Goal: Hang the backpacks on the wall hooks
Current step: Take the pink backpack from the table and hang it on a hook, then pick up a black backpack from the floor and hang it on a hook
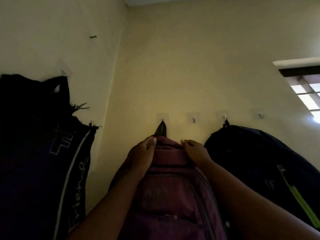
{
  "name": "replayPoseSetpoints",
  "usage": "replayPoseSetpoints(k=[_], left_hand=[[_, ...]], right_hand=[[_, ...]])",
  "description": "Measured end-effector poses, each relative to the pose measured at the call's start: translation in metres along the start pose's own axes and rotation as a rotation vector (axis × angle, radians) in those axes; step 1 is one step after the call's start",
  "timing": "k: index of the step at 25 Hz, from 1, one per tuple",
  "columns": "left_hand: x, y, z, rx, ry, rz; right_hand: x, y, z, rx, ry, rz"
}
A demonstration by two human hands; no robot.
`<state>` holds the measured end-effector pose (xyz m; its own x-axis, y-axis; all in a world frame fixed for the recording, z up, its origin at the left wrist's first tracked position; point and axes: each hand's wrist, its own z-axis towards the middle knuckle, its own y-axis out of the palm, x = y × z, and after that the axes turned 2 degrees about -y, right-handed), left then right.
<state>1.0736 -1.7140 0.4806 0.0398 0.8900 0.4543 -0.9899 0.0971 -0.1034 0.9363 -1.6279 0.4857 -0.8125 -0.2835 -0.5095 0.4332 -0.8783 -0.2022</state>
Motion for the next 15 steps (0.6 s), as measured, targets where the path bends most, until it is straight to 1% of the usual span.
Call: replayPoseSetpoints(k=[2,5,7,9,12,14,15], left_hand=[[0.013,-0.002,-0.030,0.012,-0.047,-0.124],[0.033,-0.002,-0.087,0.034,-0.123,-0.157],[0.047,-0.002,-0.129,0.077,-0.207,-0.198],[0.063,0.000,-0.180,0.054,-0.316,-0.250],[0.081,0.005,-0.262,-0.039,-0.482,-0.348],[0.090,0.006,-0.310,-0.050,-0.592,-0.354],[0.092,0.007,-0.330,-0.044,-0.618,-0.346]], right_hand=[[0.002,-0.014,-0.026,-0.017,0.056,0.113],[0.010,-0.034,-0.080,-0.036,0.131,0.272],[0.013,-0.047,-0.124,-0.053,0.195,0.325],[0.016,-0.067,-0.170,-0.088,0.279,0.372],[0.028,-0.099,-0.244,-0.156,0.430,0.412],[0.033,-0.118,-0.294,-0.170,0.513,0.405],[0.034,-0.125,-0.318,-0.179,0.535,0.424]])
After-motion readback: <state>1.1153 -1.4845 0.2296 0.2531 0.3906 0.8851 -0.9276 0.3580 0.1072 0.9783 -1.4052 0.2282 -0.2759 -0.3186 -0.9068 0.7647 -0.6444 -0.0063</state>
